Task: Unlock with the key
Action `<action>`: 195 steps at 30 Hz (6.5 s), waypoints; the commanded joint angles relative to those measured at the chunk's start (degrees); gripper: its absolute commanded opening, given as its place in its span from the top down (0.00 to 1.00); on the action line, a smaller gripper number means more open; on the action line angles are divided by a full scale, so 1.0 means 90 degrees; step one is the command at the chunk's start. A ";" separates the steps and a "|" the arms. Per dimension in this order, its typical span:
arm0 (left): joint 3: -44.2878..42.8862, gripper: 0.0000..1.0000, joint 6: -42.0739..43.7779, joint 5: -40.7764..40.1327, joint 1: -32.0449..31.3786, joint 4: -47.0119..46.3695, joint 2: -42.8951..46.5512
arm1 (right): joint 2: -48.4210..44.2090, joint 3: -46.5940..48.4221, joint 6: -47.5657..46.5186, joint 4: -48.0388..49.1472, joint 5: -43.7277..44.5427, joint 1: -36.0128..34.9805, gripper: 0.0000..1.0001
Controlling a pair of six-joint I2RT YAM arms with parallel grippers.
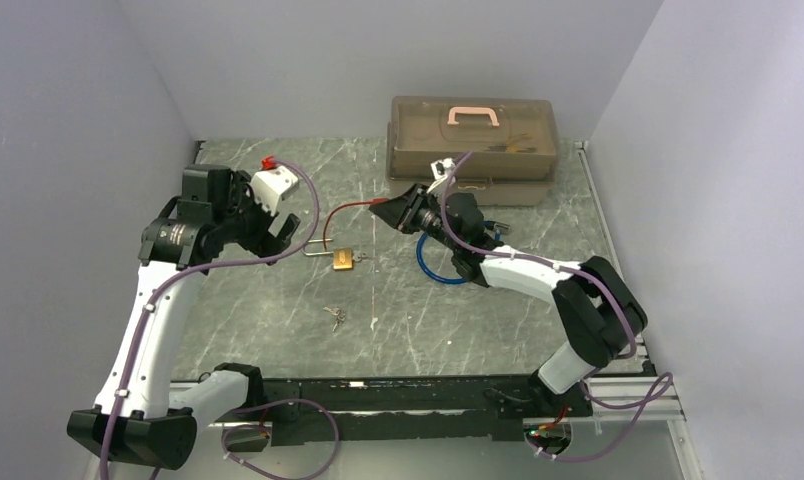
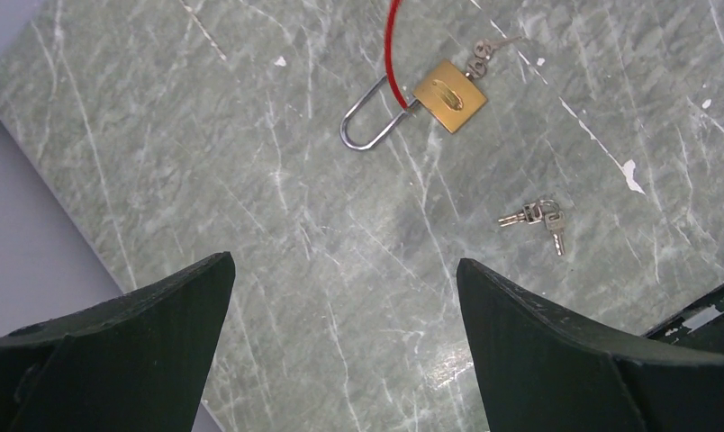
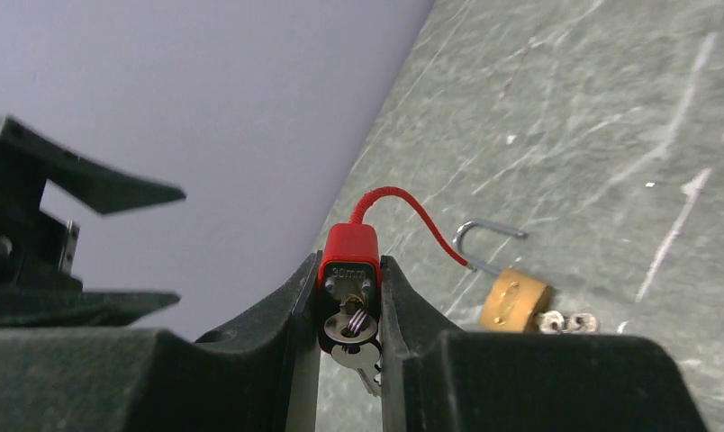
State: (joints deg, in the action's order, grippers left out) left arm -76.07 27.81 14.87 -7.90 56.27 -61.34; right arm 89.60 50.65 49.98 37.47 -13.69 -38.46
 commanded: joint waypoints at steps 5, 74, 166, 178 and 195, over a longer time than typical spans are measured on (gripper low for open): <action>0.0801 0.01 -0.0005 -0.0014 0.0038 -0.0725 0.0291 | 0.0532 -0.0719 0.0625 0.2054 0.1350 0.0235 1.00; 0.1076 0.01 -0.0007 0.0181 0.0551 0.0079 -0.0423 | 0.1180 0.0618 -0.4379 -0.2121 0.1285 -0.2813 0.32; 0.1575 0.01 -0.6474 0.6725 -0.0653 -0.4009 0.1279 | -0.3080 0.1298 -0.9189 -0.3736 0.5742 -0.5788 1.00; 0.1749 0.33 -0.6923 0.6478 -0.0502 -0.4192 0.1601 | -0.2691 0.1404 -1.0125 -0.3139 0.6360 -0.6103 1.00; 0.1780 0.55 -0.7520 0.6594 -0.0450 -0.4683 0.1648 | -0.2281 0.1664 -1.0357 -0.2670 0.6192 -0.6091 1.00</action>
State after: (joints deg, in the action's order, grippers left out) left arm -59.35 -38.76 72.60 -12.19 16.78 -47.20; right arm 68.82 62.83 -42.13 10.46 41.65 -93.01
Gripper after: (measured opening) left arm 0.506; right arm 0.010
